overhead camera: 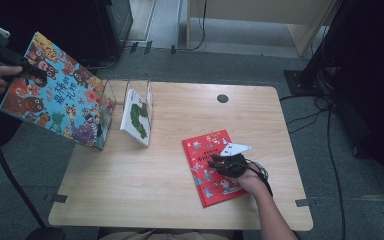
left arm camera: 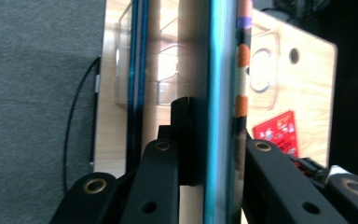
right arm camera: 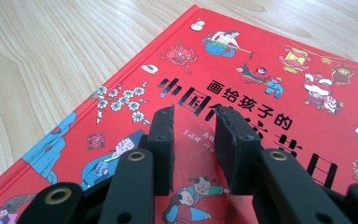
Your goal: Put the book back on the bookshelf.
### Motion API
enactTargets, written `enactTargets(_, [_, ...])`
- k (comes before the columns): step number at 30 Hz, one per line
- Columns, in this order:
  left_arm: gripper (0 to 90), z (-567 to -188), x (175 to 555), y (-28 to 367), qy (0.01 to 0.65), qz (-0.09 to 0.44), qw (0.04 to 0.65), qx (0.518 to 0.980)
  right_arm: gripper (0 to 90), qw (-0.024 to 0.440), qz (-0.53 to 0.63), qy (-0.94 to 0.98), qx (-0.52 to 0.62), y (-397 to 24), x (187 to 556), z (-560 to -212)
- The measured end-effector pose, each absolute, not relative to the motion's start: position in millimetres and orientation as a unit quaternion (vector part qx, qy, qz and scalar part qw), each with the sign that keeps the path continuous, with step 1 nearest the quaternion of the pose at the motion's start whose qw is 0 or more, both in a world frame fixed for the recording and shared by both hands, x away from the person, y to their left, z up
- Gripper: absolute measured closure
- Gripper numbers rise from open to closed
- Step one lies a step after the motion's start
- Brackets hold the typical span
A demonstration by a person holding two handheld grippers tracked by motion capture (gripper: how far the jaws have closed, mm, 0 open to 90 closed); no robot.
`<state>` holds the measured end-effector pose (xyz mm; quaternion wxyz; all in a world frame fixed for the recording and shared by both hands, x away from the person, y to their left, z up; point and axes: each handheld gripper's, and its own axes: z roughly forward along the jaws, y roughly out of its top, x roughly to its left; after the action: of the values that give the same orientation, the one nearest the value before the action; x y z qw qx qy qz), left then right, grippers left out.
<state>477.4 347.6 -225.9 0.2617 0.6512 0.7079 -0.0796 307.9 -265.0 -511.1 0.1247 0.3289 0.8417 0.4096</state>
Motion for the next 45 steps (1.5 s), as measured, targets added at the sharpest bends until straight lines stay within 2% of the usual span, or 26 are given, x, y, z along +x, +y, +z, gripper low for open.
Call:
enactTargets(13, [79.2,-253,489,326,0.698,-0.069,0.241,0.671,68.2,0.123,0.411,0.841,0.329,-265,308,-511])
enactTargets(15, [76.8,-252,489,327,0.700,-0.069,0.246,0.667,67.8,0.123,0.410,0.842,0.329,-265,308,-511])
enactTargets(19, [77.5,-246,486,336,0.694,-0.085,0.309,0.645,67.2,0.124,0.409,0.843,0.327,-265,307,-511])
enactTargets(21, [72.5,-245,485,335,0.693,-0.089,0.312,0.644,67.0,0.125,0.409,0.843,0.327,-264,307,-511])
enactTargets(28, [68.5,-240,482,340,0.690,-0.101,0.331,0.635,66.1,0.125,0.409,0.844,0.323,-264,307,-511])
enactTargets(37, [67.8,-226,479,319,0.662,-0.110,0.331,0.664,64.7,0.125,0.409,0.845,0.321,-264,307,-511])
enactTargets(45, [64.6,-219,470,302,0.646,-0.094,0.328,0.683,62.5,0.121,0.412,0.840,0.333,-268,307,-511])
